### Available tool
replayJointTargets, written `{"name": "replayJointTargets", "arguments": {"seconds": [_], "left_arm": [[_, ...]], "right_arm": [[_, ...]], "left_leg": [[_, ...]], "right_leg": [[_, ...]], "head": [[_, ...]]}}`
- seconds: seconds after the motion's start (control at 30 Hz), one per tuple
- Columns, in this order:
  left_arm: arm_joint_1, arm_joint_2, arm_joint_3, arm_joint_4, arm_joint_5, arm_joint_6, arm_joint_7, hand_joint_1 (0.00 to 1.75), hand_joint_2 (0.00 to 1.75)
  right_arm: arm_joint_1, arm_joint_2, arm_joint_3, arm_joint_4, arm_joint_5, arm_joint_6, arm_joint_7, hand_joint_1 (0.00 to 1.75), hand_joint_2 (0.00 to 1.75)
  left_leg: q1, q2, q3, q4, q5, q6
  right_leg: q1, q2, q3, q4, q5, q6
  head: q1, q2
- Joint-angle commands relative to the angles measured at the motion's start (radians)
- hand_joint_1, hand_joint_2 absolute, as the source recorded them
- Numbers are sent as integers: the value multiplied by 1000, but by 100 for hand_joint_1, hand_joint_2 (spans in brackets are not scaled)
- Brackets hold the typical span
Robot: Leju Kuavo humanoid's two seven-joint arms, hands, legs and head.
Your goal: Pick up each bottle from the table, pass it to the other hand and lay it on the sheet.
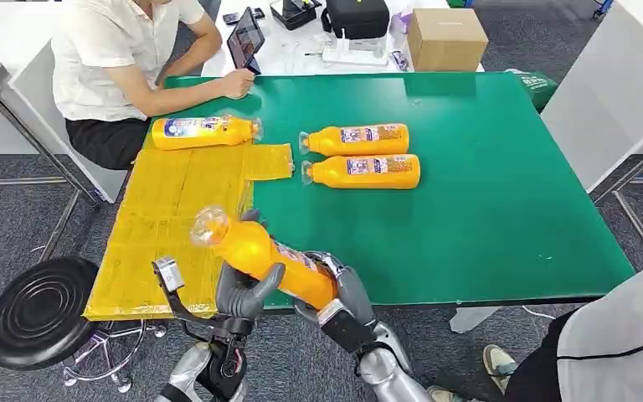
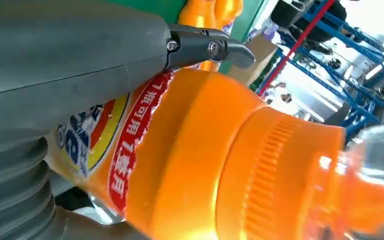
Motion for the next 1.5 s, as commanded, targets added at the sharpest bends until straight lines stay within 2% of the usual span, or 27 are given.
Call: {"name": "replayJointTargets", "arguments": {"seconds": [0.03,0.17,0.33,0.37,0.4,0.47,0.7,0.73,0.8,0.87,0.9,0.93,1.07,1.17,1.3,1.33,1.4,1.5], "left_arm": [[-67,25,-33,82,21,-16,8,175,175],[-62,34,-38,90,70,-98,32,175,175],[-66,37,-40,102,58,-105,29,175,175],[-65,38,-35,102,58,-108,28,175,175],[-65,38,-35,102,58,-108,28,175,175],[-59,39,-23,88,62,-115,22,175,175],[-45,33,5,62,87,-112,34,175,175],[-36,30,24,49,99,-110,28,175,175],[-24,36,49,26,118,-114,32,175,175],[-28,46,93,10,91,-52,22,175,175],[-34,53,101,9,94,-56,24,175,175],[-53,60,140,14,46,4,-5,175,175],[-118,77,251,23,-97,120,-22,175,175],[-148,84,296,54,-211,230,-11,175,175],[-151,77,309,63,-251,263,-10,175,175],[-154,82,301,73,-350,366,-32,175,175],[-157,79,300,77,-415,430,-49,175,175],[-161,78,301,78,-438,448,-50,175,175]], "right_arm": [[-48,-6,89,79,0,5,-6,175,175],[-42,-3,100,82,-14,10,-7,175,175],[-29,-7,111,72,-18,11,-7,175,175],[-26,-8,106,69,-24,9,-7,157,175],[-26,-8,106,69,-24,9,-7,7,175],[-15,-6,86,50,-41,2,-6,0,175],[5,-24,93,14,-22,-7,-7,0,175],[18,-34,96,-12,-10,-26,-7,0,0],[41,-56,107,-65,2,-56,-7,0,0],[61,-97,147,-152,50,-179,-7,0,0],[65,-101,151,-156,48,-183,-7,0,0],[67,-130,187,-205,82,-278,-7,0,0],[90,-166,193,-307,146,-396,-7,0,0],[162,-130,61,-442,262,-396,-7,0,0],[196,-94,-17,-513,281,-396,-7,0,0],[216,-58,-84,-522,302,-396,-7,0,0],[218,-46,-118,-523,307,-396,-7,0,0],[217,-43,-131,-531,288,-396,-7,0,0]], "left_leg": [[1,1,-1,0,1,-1],[1,1,-1,0,1,-1],[1,1,-1,-1,1,-1],[2,1,-1,-1,2,-1],[2,0,-1,-1,2,-1],[1,0,-1,0,1,-1],[0,0,-1,0,1,0],[1,0,-2,0,1,-1],[0,0,-2,0,0,0],[1,-1,-2,0,1,-1],[0,0,-2,0,1,0],[0,0,-2,0,0,0],[1,1,-4,1,1,-1],[1,-1,-5,2,1,-1],[0,0,-4,1,1,-1],[1,0,-4,1,2,-1],[0,-2,-3,1,2,-1],[0,0,-3,0,2,-1]], "right_leg": [[1,0,0,-1,2,-2],[1,-1,0,-1,2,-2],[1,-1,0,-1,1,-2],[2,-1,0,-2,2,-3],[2,-1,0,-2,2,-3],[1,-1,-1,-1,1,-2],[0,-1,-2,0,0,-1],[1,-1,-1,-1,1,-2],[0,-1,-2,0,0,-1],[1,-2,-2,0,0,-2],[0,-1,-2,0,0,-1],[0,-1,-2,0,0,-1],[1,0,-4,1,1,-2],[1,-2,-4,1,1,-2],[1,-1,-4,1,0,-1],[1,-2,-3,1,1,-2],[1,-3,-3,1,0,-1],[1,0,-3,0,1,-1]], "head": [[0,0],[0,0],[0,0],[0,0],[0,0],[0,0],[0,0],[0,0],[0,0],[0,0],[0,0],[0,0],[0,0],[0,0],[0,0],[0,0],[0,0],[0,0]]}}
